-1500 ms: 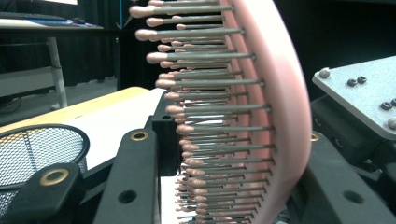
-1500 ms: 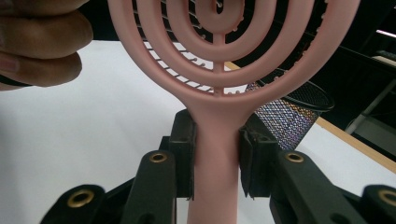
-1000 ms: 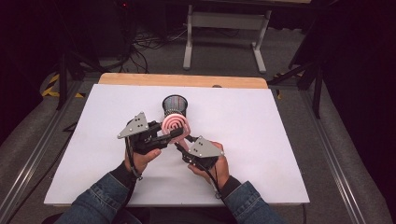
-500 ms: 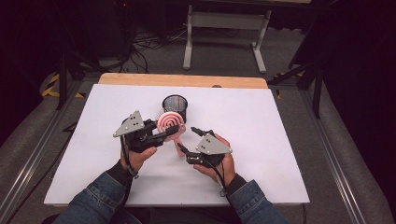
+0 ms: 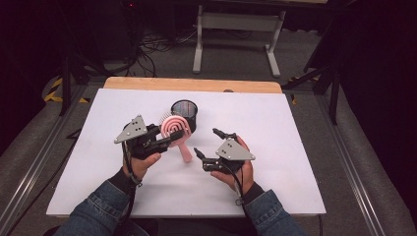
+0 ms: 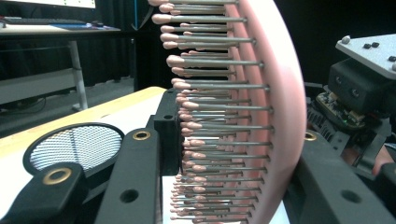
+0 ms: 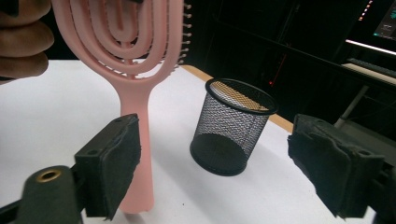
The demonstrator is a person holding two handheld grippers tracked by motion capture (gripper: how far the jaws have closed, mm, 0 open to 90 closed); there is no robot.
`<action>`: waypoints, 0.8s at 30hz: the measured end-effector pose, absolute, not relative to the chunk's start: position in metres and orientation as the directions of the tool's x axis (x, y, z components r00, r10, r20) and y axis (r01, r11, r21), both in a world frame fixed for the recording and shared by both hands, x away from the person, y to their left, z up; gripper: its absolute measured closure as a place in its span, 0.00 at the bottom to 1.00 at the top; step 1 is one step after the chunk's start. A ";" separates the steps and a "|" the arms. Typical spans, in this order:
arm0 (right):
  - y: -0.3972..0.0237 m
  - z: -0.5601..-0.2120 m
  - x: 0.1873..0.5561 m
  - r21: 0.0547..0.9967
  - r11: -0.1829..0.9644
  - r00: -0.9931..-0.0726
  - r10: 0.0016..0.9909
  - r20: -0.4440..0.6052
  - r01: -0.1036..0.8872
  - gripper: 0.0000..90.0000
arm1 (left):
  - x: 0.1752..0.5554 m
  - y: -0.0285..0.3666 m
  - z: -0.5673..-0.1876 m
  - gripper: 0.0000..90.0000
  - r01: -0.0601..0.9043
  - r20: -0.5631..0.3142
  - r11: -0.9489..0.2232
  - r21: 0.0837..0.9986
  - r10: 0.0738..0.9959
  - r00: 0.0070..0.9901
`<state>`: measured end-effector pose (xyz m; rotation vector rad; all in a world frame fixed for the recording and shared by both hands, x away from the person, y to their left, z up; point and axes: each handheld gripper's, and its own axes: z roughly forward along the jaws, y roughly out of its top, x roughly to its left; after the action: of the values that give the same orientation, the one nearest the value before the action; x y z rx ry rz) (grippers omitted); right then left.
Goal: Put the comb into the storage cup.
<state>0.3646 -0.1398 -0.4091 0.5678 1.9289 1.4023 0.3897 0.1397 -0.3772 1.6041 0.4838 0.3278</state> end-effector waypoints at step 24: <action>-0.169 -0.405 0.362 0.942 0.336 -0.626 0.730 -0.274 -0.021 0.04 | 0.391 0.154 -0.371 0.70 0.089 -0.046 -0.056 0.994 0.532 0.846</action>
<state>0.3618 -0.1685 -0.4055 0.6228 1.8944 1.3491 0.3911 0.1542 -0.3715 1.6039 0.4989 0.3859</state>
